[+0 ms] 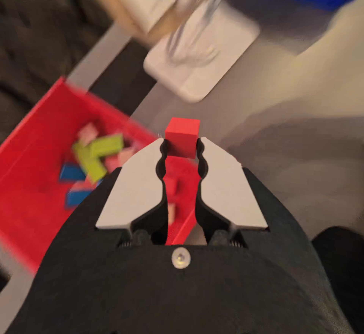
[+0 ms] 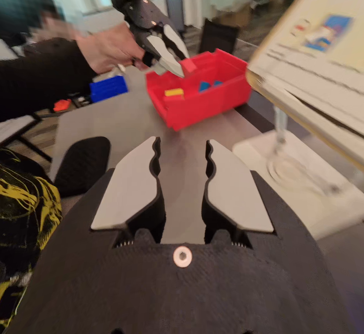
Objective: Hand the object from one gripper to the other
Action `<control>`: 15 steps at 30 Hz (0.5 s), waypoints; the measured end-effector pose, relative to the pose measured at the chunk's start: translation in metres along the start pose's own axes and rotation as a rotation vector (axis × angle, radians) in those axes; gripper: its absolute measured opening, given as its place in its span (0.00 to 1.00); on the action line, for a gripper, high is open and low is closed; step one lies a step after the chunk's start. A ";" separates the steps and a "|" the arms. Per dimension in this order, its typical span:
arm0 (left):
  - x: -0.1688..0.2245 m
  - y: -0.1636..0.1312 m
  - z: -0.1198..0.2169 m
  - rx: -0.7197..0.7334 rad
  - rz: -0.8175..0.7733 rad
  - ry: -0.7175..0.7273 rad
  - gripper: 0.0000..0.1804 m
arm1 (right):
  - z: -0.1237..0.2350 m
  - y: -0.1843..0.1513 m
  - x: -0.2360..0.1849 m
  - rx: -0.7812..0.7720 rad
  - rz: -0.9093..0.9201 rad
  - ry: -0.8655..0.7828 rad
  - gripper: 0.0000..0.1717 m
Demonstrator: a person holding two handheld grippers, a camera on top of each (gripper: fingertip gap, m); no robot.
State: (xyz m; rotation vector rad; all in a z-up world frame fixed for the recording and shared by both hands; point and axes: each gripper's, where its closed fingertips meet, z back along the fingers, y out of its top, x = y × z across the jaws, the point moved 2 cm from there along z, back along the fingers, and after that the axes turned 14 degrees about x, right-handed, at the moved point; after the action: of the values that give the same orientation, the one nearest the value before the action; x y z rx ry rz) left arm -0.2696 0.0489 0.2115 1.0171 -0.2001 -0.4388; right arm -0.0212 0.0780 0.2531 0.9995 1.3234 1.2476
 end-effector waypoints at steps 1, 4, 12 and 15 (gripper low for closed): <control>0.025 0.023 -0.001 0.093 -0.012 -0.058 0.16 | -0.017 0.007 -0.006 0.028 0.010 0.052 0.25; 0.086 0.075 -0.001 0.294 -0.037 -0.213 0.16 | -0.055 0.022 -0.012 0.095 0.032 0.156 0.25; 0.139 0.111 -0.002 0.440 0.001 -0.402 0.16 | -0.062 0.046 -0.018 0.245 -0.038 0.319 0.18; 0.147 0.107 -0.011 0.400 -0.027 -0.420 0.16 | -0.058 0.045 -0.020 0.249 -0.073 0.347 0.18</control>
State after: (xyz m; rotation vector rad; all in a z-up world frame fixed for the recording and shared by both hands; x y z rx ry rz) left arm -0.1057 0.0401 0.2916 1.3107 -0.6715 -0.6514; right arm -0.0794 0.0552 0.2972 0.9208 1.8038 1.2597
